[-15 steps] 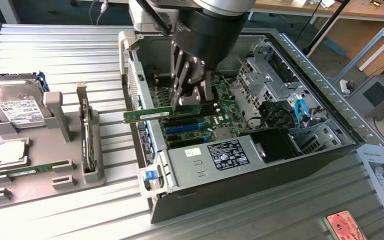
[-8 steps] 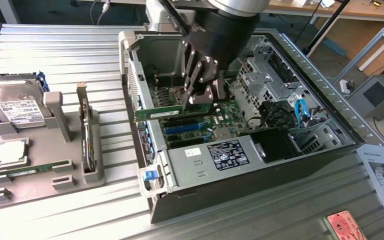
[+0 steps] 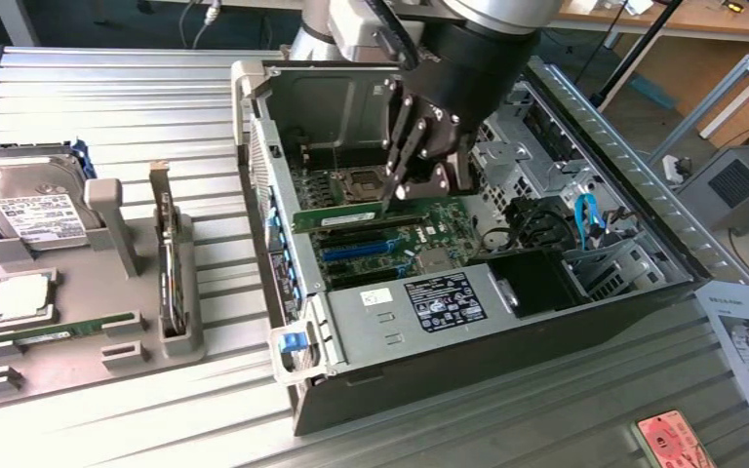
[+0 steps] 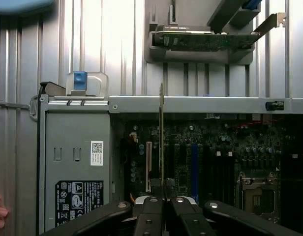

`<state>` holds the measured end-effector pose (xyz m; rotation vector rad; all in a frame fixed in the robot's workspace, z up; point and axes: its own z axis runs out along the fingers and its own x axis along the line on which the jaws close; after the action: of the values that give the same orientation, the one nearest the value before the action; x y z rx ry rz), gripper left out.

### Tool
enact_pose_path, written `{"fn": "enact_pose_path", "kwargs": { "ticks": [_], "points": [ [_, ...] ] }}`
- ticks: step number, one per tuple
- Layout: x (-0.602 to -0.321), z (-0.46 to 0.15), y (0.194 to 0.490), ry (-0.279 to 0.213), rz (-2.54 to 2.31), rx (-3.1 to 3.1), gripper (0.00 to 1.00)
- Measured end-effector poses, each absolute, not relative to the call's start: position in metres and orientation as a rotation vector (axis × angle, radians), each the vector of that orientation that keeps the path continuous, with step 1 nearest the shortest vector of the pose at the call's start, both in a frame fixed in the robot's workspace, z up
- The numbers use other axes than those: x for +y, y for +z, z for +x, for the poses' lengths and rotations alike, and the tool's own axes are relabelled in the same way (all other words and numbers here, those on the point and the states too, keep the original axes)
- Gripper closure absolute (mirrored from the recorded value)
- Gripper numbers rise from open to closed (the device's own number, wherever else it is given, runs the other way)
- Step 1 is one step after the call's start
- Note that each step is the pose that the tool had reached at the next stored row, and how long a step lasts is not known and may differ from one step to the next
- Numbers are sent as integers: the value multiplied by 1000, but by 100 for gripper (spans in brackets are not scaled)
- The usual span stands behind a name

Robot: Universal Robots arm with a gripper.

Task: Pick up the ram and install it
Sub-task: 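Pick up the ram and move it above insertion slot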

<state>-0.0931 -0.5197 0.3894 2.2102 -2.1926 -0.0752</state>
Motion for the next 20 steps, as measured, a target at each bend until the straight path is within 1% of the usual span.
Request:
{"fn": "enact_pose_path", "kwargs": {
  "ticks": [20],
  "points": [
    [-520,-37,389,-77,2209,-2192,88]
  ]
}}
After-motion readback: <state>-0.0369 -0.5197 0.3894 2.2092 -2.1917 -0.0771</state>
